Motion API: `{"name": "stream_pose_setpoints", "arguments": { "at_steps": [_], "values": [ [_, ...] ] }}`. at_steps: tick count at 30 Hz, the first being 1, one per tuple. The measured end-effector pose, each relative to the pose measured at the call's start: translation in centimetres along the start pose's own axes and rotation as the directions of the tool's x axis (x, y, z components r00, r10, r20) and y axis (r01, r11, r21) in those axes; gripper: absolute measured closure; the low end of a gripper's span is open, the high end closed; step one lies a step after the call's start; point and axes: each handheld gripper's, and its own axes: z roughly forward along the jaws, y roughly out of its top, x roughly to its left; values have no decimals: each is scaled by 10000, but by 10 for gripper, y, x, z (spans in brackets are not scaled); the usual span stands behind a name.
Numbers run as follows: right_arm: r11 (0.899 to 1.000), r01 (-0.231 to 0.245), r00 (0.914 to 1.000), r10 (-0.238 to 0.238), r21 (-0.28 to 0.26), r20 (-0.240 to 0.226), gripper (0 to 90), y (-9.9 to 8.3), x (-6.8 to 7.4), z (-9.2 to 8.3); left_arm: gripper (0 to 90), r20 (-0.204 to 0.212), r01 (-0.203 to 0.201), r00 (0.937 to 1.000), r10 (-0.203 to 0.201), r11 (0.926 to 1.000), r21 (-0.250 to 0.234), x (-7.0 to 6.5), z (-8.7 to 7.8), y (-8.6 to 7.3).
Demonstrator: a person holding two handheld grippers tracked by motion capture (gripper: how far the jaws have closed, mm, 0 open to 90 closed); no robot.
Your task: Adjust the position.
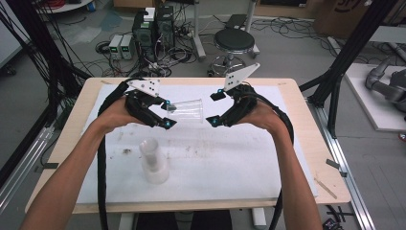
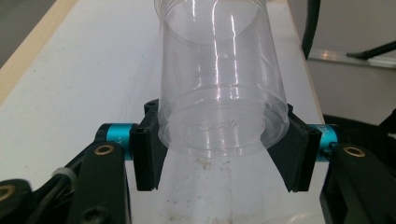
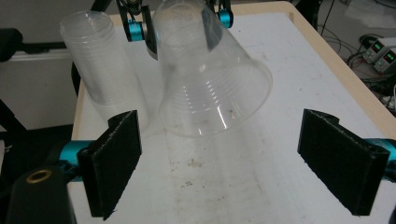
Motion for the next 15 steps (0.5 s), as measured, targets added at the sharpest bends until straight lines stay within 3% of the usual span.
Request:
{"name": "stream_pose_setpoints", "arguments": {
  "at_steps": [6,9,15],
  "values": [
    [9974,-387,9992,387,-603,-11,132,-17,-1,-1,421,65,217,9998,-212,9973,-705,2,-1,-5],
    [9933,-575,9983,567,-1000,-115,132,-24,-1,-1,422,152,315,9994,-297,9907,-1327,1,-1,-7],
    [9848,-766,9970,737,-1557,-243,136,-31,0,0,422,216,336,9993,-303,9840,-1749,1,1,-10]
  ]
}}
